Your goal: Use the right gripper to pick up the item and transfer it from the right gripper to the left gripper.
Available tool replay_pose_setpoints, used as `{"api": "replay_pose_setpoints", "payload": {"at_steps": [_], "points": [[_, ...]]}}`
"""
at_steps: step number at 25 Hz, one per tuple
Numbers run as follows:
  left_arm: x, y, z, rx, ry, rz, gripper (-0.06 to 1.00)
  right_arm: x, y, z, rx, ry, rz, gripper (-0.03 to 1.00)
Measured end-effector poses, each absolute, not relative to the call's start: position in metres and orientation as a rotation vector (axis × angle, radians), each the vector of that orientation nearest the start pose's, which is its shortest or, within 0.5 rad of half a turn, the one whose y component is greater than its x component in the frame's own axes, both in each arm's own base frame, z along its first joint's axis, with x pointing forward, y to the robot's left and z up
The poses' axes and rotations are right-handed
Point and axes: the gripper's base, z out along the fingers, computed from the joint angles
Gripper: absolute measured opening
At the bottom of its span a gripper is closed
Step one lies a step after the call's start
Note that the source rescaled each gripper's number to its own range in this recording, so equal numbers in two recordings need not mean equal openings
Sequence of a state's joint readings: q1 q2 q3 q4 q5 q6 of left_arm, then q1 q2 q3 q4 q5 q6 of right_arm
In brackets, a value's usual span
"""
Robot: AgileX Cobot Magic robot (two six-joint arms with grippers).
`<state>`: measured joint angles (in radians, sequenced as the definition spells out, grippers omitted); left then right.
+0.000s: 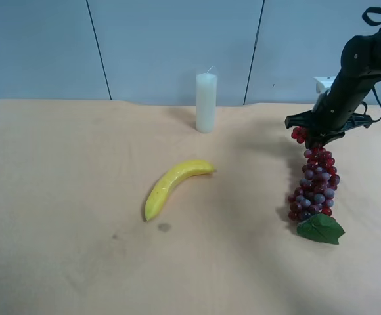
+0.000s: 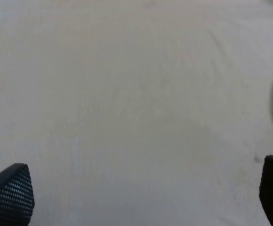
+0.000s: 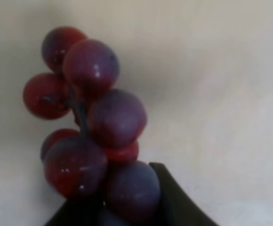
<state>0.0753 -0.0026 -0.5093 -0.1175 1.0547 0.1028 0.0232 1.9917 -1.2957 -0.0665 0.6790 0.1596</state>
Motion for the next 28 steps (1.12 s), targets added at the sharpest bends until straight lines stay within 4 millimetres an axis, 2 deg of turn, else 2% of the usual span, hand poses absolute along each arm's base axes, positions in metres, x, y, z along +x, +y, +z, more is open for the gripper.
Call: {"api": "replay_pose_setpoints", "payload": {"at_steps": [8,13,22,28], "points": [[-0.006,-0.01,0.281,0.034,2.021,-0.027,0.93,0.386,0.008,0.196,0.144,2.768,0.03,0.03],[-0.006,-0.01,0.281,0.034,2.021,-0.027,0.93,0.381,0.015,0.211,0.087,2.744,0.123,0.03],[-0.006,-0.01,0.281,0.034,2.021,-0.027,0.93,0.372,0.039,0.228,-0.064,2.726,0.486,0.03],[-0.006,-0.01,0.281,0.034,2.021,-0.027,0.93,0.361,0.068,0.25,-0.24,2.631,0.803,0.02]]}}
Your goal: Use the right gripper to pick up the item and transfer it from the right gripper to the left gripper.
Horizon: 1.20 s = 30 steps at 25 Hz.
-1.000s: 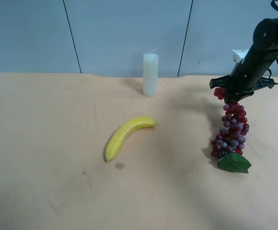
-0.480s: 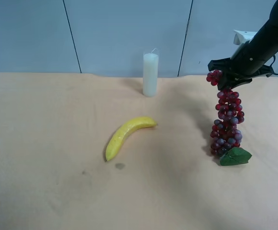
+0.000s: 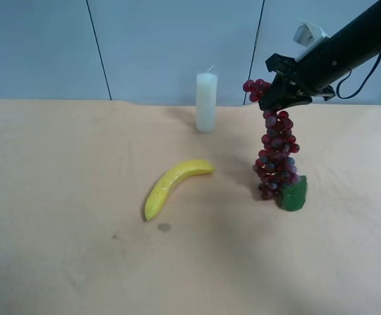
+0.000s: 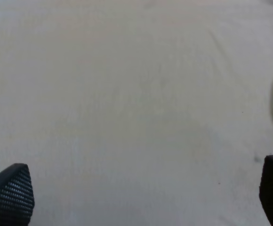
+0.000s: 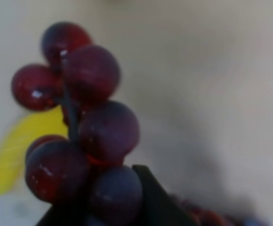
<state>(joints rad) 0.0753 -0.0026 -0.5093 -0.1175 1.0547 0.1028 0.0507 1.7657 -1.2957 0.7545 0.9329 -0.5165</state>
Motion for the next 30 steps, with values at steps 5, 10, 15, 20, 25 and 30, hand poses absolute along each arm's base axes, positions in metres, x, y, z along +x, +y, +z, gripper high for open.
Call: {"api": "replay_pose_setpoints", "payload": {"at_steps": [5,10,15,20,25,30], "points": [[-0.006,-0.01,0.281,0.034,2.021,-0.027,0.93,0.344,0.113,0.269,-0.488,2.517,0.963,0.02],[-0.006,-0.01,0.281,0.034,2.021,-0.027,0.93,0.327,0.143,0.283,-0.651,2.459,1.0,0.02],[-0.006,-0.01,0.281,0.034,2.02,-0.036,0.93,0.324,0.15,0.285,-0.659,2.45,1.048,0.01],[-0.006,-0.014,0.281,0.036,2.014,-0.097,0.93,0.324,0.152,0.287,-0.639,2.439,1.095,0.01],[-0.005,-0.019,0.284,0.037,1.988,-0.172,0.93,0.322,0.153,0.287,-0.667,2.434,1.113,0.01],[-0.004,-0.022,0.288,0.032,1.946,-0.224,0.93,0.322,0.153,0.287,-0.669,2.435,1.116,0.01]]}}
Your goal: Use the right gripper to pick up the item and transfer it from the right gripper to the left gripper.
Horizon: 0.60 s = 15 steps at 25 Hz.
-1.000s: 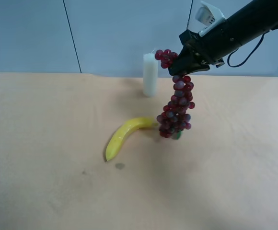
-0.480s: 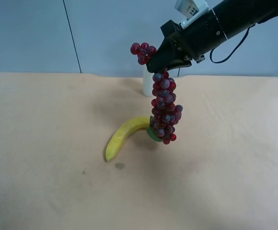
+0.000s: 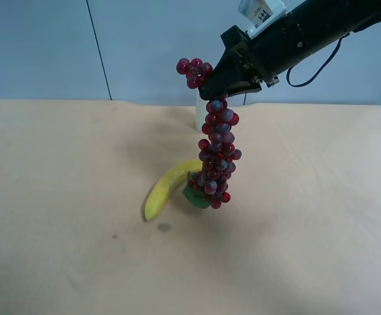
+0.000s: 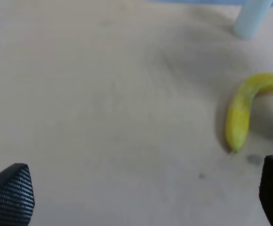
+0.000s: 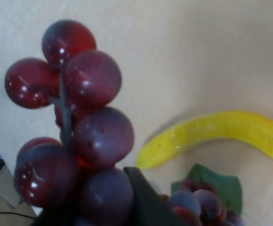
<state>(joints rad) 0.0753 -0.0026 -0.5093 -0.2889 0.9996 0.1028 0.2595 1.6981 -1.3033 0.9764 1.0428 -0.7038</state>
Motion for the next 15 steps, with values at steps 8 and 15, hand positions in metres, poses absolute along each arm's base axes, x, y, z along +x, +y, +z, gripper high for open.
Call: {"api": "replay_pose_setpoints", "payload": {"at_steps": [8,15], "points": [[0.022,-0.034,0.3,0.042,1.96,-0.447,0.93,0.321,0.153,0.287,-0.672,2.436,1.118,0.01],[0.071,-0.041,0.296,0.154,2.113,-0.566,0.93,0.321,0.154,0.288,-0.669,2.433,1.136,0.01]]}}
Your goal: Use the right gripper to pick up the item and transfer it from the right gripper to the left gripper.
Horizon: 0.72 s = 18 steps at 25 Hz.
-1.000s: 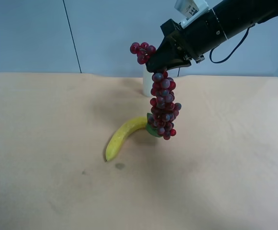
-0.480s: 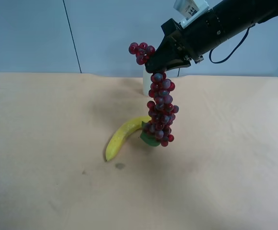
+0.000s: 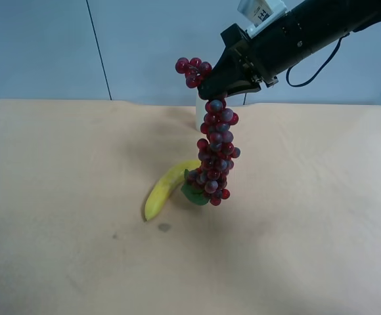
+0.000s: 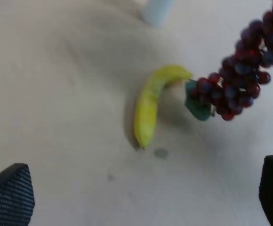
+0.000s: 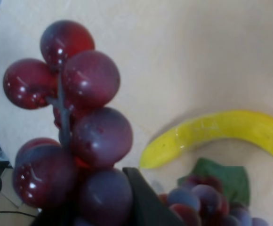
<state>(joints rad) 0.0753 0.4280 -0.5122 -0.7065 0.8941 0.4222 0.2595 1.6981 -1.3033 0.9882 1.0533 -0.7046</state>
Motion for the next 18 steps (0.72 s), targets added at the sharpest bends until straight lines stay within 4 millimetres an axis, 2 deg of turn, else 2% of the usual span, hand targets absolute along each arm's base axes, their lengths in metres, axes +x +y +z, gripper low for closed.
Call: {"api": "replay_pose_setpoints", "payload": {"at_steps": [6,12,18], "points": [[0.11,-0.05,0.293,0.305,2.093,-0.714,0.93,0.321,0.155,0.29,-0.651,2.423,1.163,0.01],[0.139,-0.06,0.291,0.503,1.953,-0.84,0.93,0.321,0.155,0.29,-0.646,2.417,1.174,0.01],[0.167,-0.063,0.278,0.526,1.907,-0.951,0.93,0.321,0.155,0.291,-0.647,2.416,1.182,0.01]]}}
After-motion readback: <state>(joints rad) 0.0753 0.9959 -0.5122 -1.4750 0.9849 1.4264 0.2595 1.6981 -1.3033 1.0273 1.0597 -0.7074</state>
